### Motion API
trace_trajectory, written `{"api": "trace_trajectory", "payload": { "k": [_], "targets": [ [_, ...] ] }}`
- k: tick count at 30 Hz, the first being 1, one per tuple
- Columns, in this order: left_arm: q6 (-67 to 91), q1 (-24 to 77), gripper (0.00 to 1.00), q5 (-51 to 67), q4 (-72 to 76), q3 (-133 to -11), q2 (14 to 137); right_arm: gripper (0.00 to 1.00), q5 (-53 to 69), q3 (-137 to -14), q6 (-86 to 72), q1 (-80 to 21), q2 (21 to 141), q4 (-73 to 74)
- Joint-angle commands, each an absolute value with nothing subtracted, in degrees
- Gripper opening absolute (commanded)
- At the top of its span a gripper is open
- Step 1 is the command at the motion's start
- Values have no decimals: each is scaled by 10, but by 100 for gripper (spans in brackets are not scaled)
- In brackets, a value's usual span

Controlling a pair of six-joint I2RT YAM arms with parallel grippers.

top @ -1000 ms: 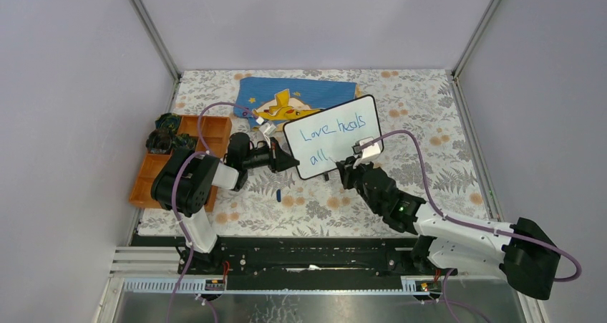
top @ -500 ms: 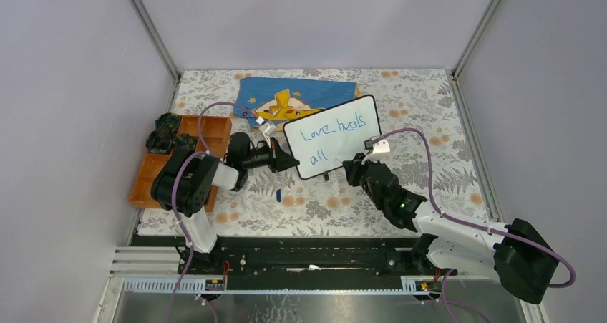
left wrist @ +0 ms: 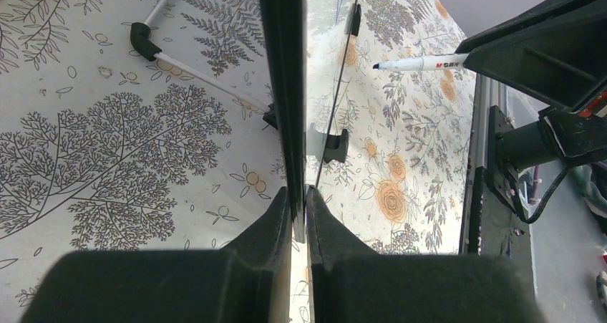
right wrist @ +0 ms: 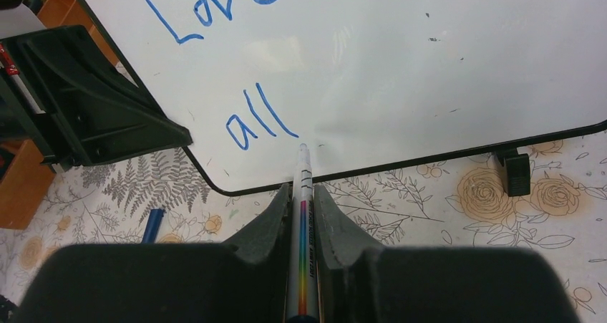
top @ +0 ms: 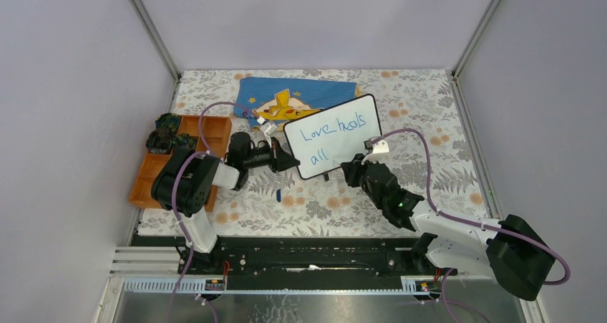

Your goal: Write a sentence on the whiteboard

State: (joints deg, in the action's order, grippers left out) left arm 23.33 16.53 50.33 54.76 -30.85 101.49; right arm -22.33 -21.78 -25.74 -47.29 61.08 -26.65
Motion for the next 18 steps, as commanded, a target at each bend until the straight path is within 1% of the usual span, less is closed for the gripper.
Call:
{"api": "trace_trajectory", "payload": {
  "k": [1,9,18],
  "targets": [
    [198,179,0,490,491,-306,1022,0,-223,-225,-267,-469,620,-308],
    [194,180,0,489,486,-306,1021,0,-219,-235,-266,-462,648,-325],
    [193,180,0,488,481,-308,1017,0,-218,-238,-265,-461,647,-331]
  ]
}}
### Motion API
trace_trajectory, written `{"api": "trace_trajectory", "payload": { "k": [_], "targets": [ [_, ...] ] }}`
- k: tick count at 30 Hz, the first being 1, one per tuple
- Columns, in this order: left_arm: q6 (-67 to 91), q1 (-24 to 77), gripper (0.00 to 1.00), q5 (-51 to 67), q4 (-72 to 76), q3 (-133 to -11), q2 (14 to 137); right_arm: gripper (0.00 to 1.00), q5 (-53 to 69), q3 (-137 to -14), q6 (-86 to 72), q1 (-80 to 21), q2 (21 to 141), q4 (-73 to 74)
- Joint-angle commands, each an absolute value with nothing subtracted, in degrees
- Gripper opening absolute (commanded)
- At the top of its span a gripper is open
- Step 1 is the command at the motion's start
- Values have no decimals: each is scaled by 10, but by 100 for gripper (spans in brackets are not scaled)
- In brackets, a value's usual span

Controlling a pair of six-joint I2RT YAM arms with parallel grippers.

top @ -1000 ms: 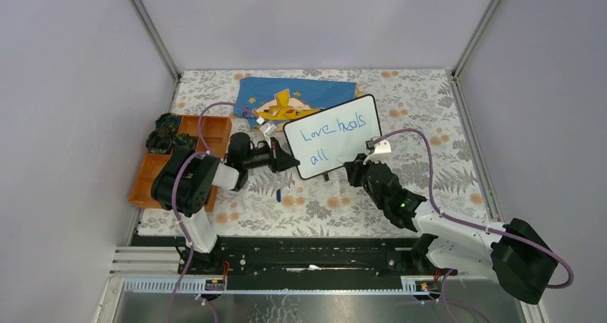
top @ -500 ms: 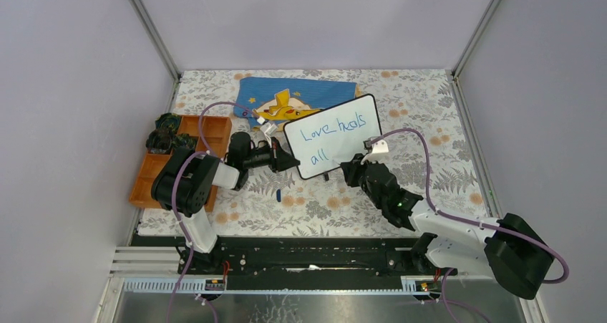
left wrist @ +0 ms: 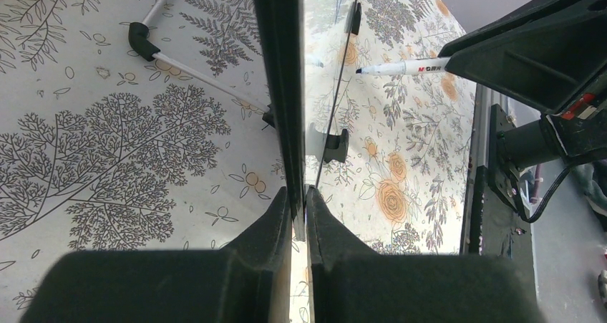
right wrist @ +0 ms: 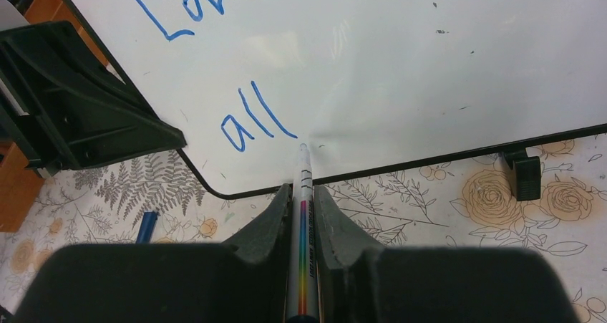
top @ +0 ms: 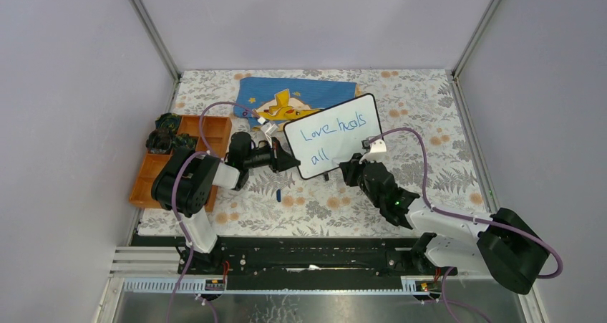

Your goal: Write a sentence on the whiteboard

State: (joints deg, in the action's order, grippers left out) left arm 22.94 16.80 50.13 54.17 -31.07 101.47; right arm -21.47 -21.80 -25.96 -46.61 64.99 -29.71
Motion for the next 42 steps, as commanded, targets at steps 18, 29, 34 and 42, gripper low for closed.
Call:
{"api": "trace_trajectory", "payload": {
  "k": [18,29,34,42],
  "targets": [
    [192,181,0,486,475,-309,1009,0,-217,-249,-263,-455,666,-336],
    [188,183,0,486,471,-309,1008,0,-216,-252,-265,-447,685,-347],
    [187,184,0,486,470,-309,1008,0,-213,-253,-267,-447,692,-350],
    [186,184,0,487,470,-309,1009,0,-212,-253,-268,-445,694,-351]
  ]
}}
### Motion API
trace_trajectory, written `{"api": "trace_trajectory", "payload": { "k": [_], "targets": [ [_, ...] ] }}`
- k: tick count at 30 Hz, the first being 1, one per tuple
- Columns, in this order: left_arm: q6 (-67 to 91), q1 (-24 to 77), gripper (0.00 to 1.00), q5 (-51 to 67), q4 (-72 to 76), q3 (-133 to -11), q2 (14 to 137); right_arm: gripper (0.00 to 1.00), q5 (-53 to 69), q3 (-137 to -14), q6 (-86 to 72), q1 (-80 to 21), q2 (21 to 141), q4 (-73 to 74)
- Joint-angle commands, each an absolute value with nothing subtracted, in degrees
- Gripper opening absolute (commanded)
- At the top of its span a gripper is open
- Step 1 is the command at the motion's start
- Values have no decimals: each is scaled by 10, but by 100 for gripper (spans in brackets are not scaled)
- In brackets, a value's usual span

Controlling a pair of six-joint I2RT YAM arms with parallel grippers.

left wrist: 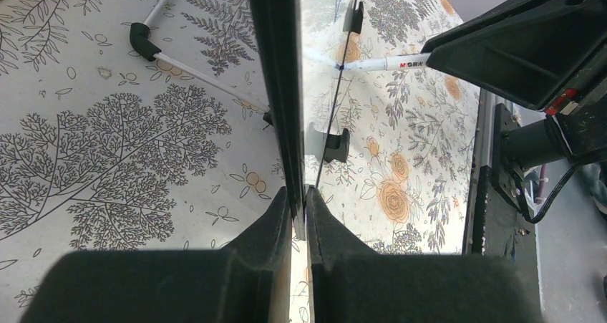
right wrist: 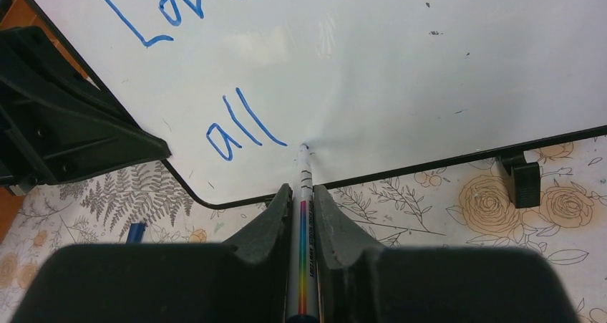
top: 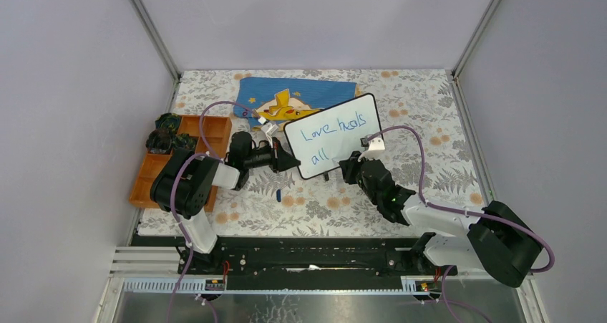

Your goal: Write a sentence on the whiteboard

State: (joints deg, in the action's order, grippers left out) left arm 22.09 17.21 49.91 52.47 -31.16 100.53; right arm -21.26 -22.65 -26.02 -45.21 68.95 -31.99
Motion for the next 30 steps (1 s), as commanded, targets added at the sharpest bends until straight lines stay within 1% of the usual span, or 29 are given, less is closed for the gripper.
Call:
{"api": "trace_trajectory", "payload": {
  "k": [1,9,14,20,30],
  "targets": [
    [186,185,0,487,470,-309,1009,0,-212,-253,-267,-445,695,-351],
    [186,185,0,485,468,-309,1008,0,-211,-252,-268,-442,694,-347],
    [182,185,0,477,463,-309,1003,0,-179,-253,-264,-443,672,-322],
    [178,185,0,465,464,-306,993,0,-134,-216,-272,-443,578,-283],
    [182,186,0,463,467,-305,986,0,-108,-226,-248,-443,365,-107]
  ]
}}
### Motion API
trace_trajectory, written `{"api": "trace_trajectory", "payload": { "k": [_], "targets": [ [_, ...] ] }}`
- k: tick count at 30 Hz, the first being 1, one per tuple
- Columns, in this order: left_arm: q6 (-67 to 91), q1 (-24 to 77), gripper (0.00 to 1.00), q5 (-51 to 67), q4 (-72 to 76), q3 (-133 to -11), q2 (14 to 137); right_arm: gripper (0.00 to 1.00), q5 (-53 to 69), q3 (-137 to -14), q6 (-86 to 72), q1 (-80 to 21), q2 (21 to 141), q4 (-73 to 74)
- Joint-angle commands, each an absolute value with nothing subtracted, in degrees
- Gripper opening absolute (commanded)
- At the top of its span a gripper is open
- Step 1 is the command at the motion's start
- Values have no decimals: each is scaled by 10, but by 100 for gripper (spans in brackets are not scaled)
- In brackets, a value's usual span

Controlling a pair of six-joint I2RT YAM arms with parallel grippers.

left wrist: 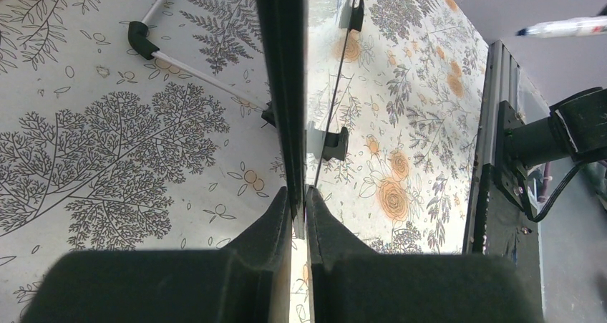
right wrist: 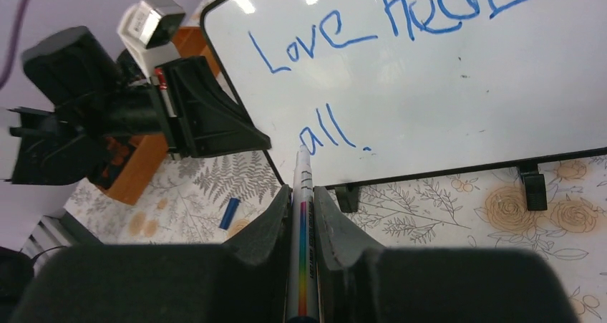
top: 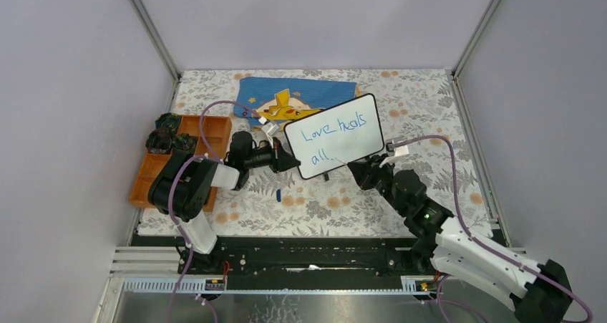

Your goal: Write a sentence on the whiteboard

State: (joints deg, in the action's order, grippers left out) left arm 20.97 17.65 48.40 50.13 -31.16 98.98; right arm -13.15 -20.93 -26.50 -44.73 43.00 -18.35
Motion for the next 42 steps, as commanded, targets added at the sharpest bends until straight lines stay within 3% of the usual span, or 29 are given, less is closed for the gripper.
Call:
{"api": "trace_trajectory", "payload": {
  "k": [1,14,18,29,37,42],
  "targets": [
    [182,185,0,462,466,-305,986,0,-102,-230,-245,-443,348,-90],
    [180,189,0,467,458,-307,989,0,-94,-236,-227,-444,242,-4],
    [181,190,8,465,453,-307,987,0,-102,-232,-223,-443,236,-4],
    [179,191,40,447,441,-295,959,0,-115,-231,-223,-443,212,-4],
    [165,192,62,384,383,-263,864,0,-115,-232,-223,-443,195,19],
    [156,191,94,333,323,-247,795,0,-112,-228,-226,-443,181,11]
  ]
}}
